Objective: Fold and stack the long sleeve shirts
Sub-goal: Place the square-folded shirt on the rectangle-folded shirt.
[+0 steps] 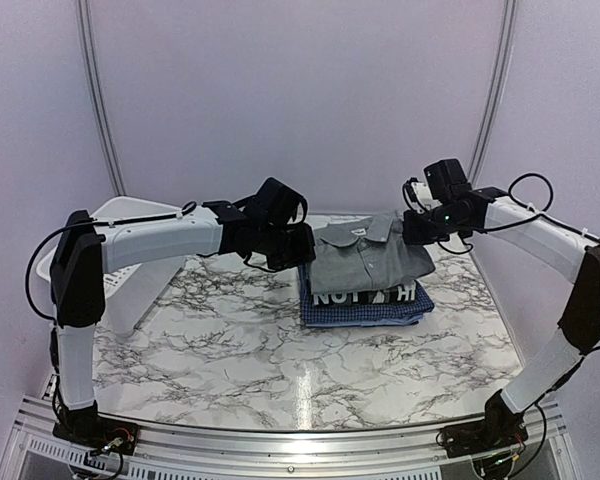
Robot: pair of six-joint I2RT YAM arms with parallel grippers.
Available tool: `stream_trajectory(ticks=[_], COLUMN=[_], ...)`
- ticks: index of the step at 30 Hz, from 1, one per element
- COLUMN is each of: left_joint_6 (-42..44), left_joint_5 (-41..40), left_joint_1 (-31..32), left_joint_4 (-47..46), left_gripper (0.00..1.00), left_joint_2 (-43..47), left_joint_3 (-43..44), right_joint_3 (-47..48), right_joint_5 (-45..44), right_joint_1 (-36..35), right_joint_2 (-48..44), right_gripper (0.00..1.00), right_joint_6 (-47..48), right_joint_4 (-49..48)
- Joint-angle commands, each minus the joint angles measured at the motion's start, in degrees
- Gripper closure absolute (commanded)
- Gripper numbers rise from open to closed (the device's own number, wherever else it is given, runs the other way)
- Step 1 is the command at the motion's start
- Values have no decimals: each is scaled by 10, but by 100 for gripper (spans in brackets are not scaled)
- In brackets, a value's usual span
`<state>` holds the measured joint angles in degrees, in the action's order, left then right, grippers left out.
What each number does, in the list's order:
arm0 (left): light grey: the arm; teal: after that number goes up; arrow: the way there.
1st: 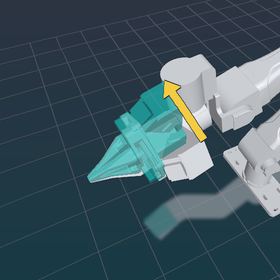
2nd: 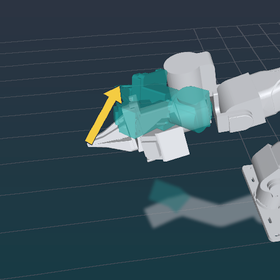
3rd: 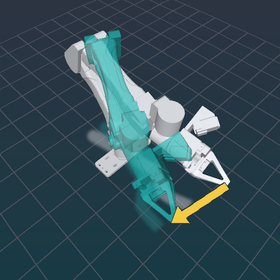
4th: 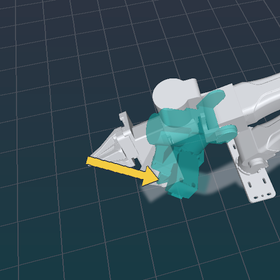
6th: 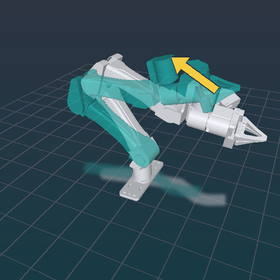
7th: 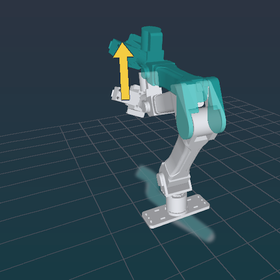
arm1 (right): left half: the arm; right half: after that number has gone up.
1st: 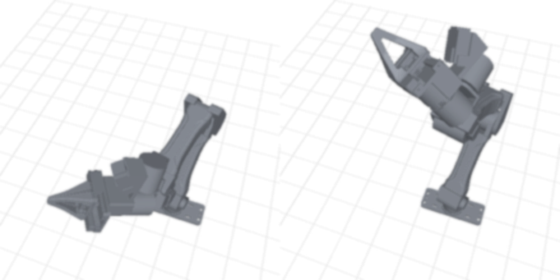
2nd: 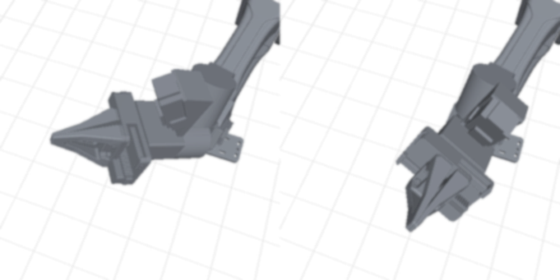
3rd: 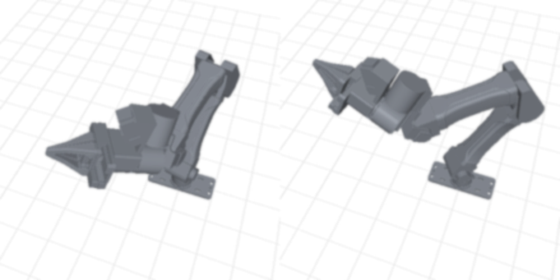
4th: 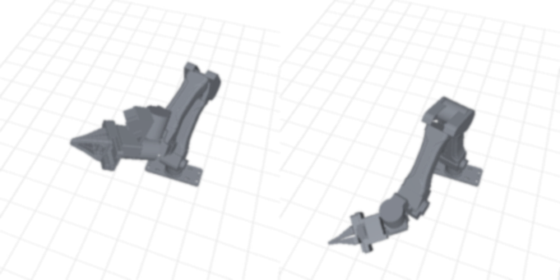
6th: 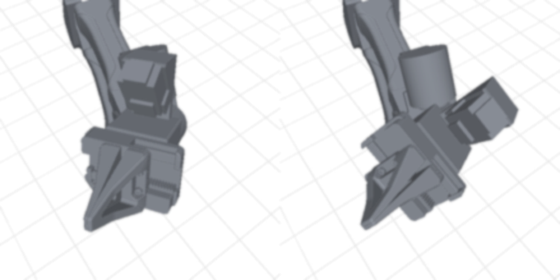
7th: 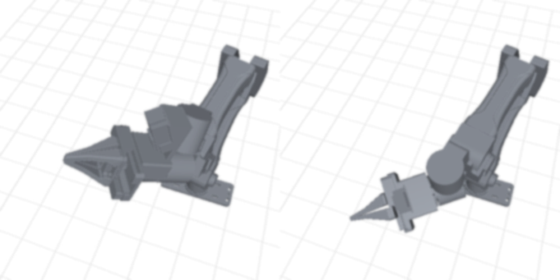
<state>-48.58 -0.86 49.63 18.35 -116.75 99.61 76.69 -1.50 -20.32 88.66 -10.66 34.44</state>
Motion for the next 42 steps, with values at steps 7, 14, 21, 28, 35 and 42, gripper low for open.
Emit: stream_trajectory(ticks=[7,14,21,28,35,42], left_joint_6=[18,29,30,30,35,40], left_joint_5=[35,25,22,17,22,32], left_joint_1=[-21,-28,-34,-36,-37,-50], left_joint_4=[-5,-4,-4,-4,-4,-4], left_gripper=[89,55,57,57,57,57], left_joint_2=[-25,-11,0,22,26,23], left_joint_3=[12,-8,-27,-55,-61,-62], right_joint_3=[-40,-35,-21,-51,-81,-122], right_joint_5=[-50,-52,-86,-132,-141,-134], right_joint_1=[15,-1,-92,-146,-155,-166], right_joint_2=[-18,-58,-29,10,20,-44], right_gripper=[61,41,27,6,3,3], right_joint_6=[-14,-26,-43,-66,-89,-108], right_joint_4=[-25,-11,-26,-58,-69,-56])
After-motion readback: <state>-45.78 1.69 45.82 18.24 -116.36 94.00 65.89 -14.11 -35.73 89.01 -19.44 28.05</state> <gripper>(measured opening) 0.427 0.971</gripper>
